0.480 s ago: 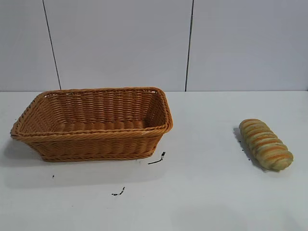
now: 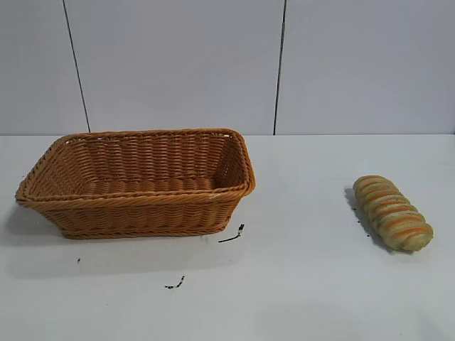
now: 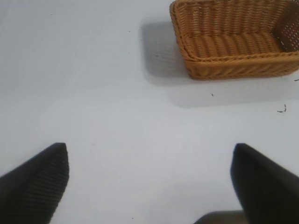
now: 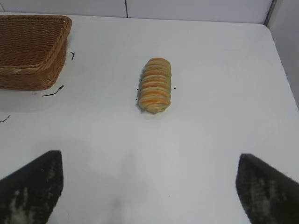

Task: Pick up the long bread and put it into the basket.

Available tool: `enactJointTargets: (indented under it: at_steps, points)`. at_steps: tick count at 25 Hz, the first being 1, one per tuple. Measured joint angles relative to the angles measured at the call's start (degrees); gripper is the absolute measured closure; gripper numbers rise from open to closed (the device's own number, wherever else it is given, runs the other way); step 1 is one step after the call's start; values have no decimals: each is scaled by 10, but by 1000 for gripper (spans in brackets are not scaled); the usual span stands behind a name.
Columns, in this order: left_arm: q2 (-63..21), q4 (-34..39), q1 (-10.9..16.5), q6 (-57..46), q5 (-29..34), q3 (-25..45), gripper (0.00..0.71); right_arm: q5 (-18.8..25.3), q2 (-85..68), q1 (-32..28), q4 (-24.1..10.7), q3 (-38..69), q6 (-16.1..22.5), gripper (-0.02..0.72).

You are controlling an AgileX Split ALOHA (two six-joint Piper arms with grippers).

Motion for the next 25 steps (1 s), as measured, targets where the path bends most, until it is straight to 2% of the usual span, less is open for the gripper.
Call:
enactJointTargets:
  at_steps: [5,9,14,25]
  points:
    - [0,0,0,0,0,0,17,0,9,0,0,-4,4,13]
    - [0,0,0,0,0,0,17,-3,74,0,1,-12,20,13]
    - [0,0,0,0,0,0,17,-18,203,0,2,-43,22,13]
    - [0,0,0,0,0,0,17,-21,505,0,4,-164,29,13]
